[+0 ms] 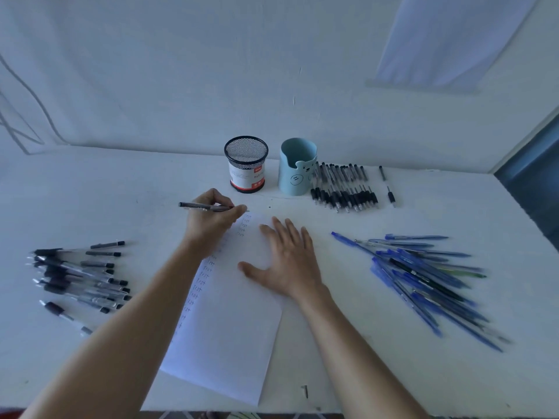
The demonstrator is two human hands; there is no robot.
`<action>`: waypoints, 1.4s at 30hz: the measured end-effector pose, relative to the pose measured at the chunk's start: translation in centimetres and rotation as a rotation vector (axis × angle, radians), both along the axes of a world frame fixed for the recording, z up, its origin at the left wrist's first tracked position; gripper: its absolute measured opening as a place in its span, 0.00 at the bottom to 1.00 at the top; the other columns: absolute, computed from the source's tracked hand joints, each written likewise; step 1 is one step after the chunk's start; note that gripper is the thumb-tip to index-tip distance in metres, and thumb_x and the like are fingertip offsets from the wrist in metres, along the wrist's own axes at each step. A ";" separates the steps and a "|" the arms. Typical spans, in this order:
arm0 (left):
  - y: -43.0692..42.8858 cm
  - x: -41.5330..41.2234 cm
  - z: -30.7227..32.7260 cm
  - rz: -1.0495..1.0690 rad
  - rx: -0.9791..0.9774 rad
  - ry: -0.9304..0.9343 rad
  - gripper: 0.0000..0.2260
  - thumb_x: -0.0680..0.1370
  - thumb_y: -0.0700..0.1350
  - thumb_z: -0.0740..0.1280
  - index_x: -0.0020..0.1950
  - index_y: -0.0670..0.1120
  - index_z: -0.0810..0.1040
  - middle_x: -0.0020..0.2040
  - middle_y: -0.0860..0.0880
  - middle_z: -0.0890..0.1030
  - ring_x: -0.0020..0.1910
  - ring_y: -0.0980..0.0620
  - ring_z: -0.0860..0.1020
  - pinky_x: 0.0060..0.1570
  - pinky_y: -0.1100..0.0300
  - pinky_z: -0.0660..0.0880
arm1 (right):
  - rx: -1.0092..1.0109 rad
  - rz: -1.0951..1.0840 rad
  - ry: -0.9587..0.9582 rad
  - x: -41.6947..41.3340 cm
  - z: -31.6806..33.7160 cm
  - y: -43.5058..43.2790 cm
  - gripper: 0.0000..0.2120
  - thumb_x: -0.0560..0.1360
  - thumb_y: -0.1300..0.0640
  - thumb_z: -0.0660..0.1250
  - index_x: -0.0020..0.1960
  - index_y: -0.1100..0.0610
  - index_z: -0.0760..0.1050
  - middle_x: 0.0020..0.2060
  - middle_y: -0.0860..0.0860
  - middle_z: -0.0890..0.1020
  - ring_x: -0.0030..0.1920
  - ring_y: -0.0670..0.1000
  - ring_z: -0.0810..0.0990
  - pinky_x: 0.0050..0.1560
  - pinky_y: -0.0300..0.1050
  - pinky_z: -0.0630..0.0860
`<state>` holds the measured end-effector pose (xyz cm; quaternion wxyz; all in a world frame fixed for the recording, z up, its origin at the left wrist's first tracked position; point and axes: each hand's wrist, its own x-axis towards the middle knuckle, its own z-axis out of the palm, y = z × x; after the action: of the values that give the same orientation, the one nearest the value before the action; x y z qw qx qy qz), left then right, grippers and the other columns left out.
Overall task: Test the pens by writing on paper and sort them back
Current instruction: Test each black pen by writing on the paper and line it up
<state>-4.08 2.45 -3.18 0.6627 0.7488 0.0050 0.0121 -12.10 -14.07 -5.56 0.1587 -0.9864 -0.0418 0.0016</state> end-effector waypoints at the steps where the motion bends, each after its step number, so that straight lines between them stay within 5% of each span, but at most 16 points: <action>1: -0.1 -0.1 0.1 0.007 0.051 -0.019 0.11 0.72 0.38 0.76 0.41 0.39 0.74 0.32 0.46 0.78 0.27 0.50 0.74 0.28 0.61 0.71 | 0.005 0.000 -0.007 0.0 0.1 0.0 0.51 0.62 0.22 0.46 0.78 0.49 0.56 0.80 0.50 0.54 0.80 0.53 0.48 0.78 0.57 0.41; 4: -0.3 -0.2 0.0 0.006 0.093 -0.043 0.05 0.73 0.34 0.73 0.41 0.41 0.78 0.32 0.45 0.81 0.26 0.49 0.76 0.25 0.60 0.72 | 0.009 -0.001 -0.011 0.1 0.1 -0.1 0.51 0.62 0.22 0.47 0.78 0.49 0.57 0.80 0.50 0.55 0.80 0.53 0.48 0.78 0.57 0.42; 8: -0.2 0.1 -0.5 0.104 0.189 -0.017 0.11 0.63 0.35 0.65 0.27 0.45 0.63 0.21 0.45 0.70 0.23 0.49 0.67 0.26 0.60 0.63 | 0.020 -0.004 -0.014 0.1 0.0 0.0 0.50 0.63 0.22 0.47 0.78 0.49 0.58 0.80 0.50 0.55 0.80 0.53 0.48 0.78 0.57 0.41; 11: -0.2 0.0 -0.2 0.085 0.331 -0.039 0.10 0.61 0.37 0.63 0.28 0.44 0.61 0.21 0.51 0.67 0.25 0.50 0.65 0.23 0.63 0.59 | 0.016 -0.008 -0.015 0.1 0.0 0.0 0.48 0.65 0.23 0.45 0.78 0.49 0.57 0.80 0.50 0.54 0.80 0.53 0.48 0.78 0.57 0.41; 16: -0.3 0.1 -0.3 0.069 0.403 -0.046 0.10 0.64 0.33 0.63 0.31 0.39 0.60 0.28 0.44 0.65 0.29 0.49 0.62 0.23 0.60 0.57 | 0.008 -0.008 -0.008 0.0 0.0 0.2 0.47 0.66 0.24 0.44 0.78 0.49 0.57 0.80 0.50 0.54 0.80 0.53 0.47 0.78 0.57 0.40; 21: -0.4 -0.1 -0.3 0.008 0.450 -0.082 0.07 0.59 0.39 0.57 0.32 0.41 0.58 0.30 0.46 0.59 0.32 0.49 0.58 0.30 0.57 0.55 | 0.015 -0.008 -0.009 -0.1 0.1 0.1 0.40 0.73 0.28 0.58 0.78 0.49 0.58 0.80 0.51 0.54 0.80 0.53 0.47 0.78 0.57 0.40; 30: -0.7 -0.3 -0.2 0.034 0.460 -0.068 0.10 0.66 0.31 0.60 0.33 0.39 0.59 0.31 0.45 0.61 0.30 0.52 0.58 0.25 0.59 0.55 | 0.027 -0.010 -0.003 -0.1 0.2 0.1 0.40 0.73 0.29 0.59 0.78 0.49 0.58 0.80 0.50 0.54 0.80 0.53 0.47 0.78 0.57 0.40; 42: -0.7 -0.2 -0.3 0.004 0.440 -0.078 0.06 0.59 0.39 0.57 0.31 0.46 0.59 0.30 0.46 0.59 0.32 0.50 0.57 0.27 0.59 0.54 | 0.011 -0.015 -0.027 0.1 -0.2 0.1 0.46 0.67 0.25 0.47 0.77 0.49 0.59 0.80 0.51 0.55 0.80 0.54 0.49 0.78 0.58 0.42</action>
<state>-4.31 1.77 -3.49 0.4830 0.8743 -0.0219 0.0433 -11.96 -13.96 -5.79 0.1638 -0.9857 -0.0365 -0.0130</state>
